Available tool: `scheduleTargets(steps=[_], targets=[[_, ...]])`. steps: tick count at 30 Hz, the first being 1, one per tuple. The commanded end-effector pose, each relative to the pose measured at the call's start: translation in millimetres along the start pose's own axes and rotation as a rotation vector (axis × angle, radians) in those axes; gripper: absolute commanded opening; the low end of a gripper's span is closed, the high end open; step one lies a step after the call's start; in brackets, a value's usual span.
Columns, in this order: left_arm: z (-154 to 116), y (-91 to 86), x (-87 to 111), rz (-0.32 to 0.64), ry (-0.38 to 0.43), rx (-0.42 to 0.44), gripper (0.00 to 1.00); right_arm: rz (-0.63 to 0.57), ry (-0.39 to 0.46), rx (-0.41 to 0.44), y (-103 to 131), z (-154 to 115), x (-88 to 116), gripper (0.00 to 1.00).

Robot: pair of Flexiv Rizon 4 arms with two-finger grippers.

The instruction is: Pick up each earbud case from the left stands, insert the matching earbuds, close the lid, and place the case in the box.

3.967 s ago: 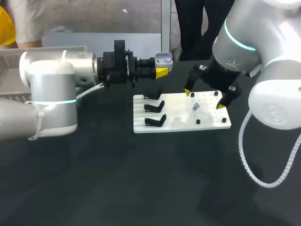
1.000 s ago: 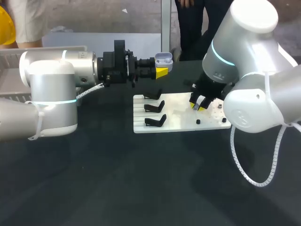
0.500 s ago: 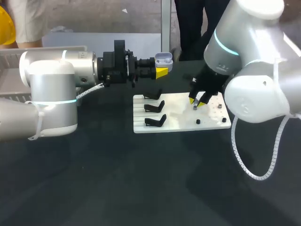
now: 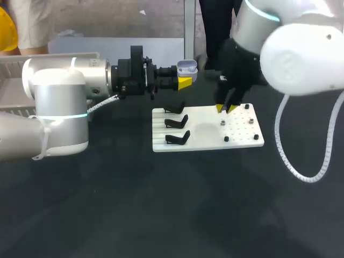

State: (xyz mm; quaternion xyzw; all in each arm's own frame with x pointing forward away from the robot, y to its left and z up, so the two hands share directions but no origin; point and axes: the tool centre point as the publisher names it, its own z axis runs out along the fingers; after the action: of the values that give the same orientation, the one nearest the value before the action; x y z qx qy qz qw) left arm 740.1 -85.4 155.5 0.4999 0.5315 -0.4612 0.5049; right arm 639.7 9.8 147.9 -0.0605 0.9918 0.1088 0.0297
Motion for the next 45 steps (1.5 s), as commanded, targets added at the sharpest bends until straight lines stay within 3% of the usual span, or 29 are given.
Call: scheduleTargets(steps=[1, 10, 23, 35, 45], targets=[[0.2, -2.0, 0.9, 0.004, -0.004, -0.008, 0.0, -0.05, 0.074, 0.002, 17.7, -32.5, 0.3, 0.0], [0.2, -2.0, 0.9, 0.004, -0.004, -0.008, 0.0, -0.168, 0.041, -0.002, 49.0, -59.7, -17.9, 0.0], [0.2, -2.0, 0.9, 0.004, -0.004, -0.008, 0.0, -0.399, 0.03, 0.031, 87.8, -70.7, -50.6, 0.0], [0.2, -2.0, 0.9, 0.004, -0.004, -0.008, 0.0, -0.445, 0.019, 0.058, 91.1, -60.0, -82.3, 0.0], [0.2, -2.0, 0.9, 0.004, -0.004, -0.008, 0.0, -0.452, 0.02, 0.067, 87.7, -50.5, -91.6, 0.0]])
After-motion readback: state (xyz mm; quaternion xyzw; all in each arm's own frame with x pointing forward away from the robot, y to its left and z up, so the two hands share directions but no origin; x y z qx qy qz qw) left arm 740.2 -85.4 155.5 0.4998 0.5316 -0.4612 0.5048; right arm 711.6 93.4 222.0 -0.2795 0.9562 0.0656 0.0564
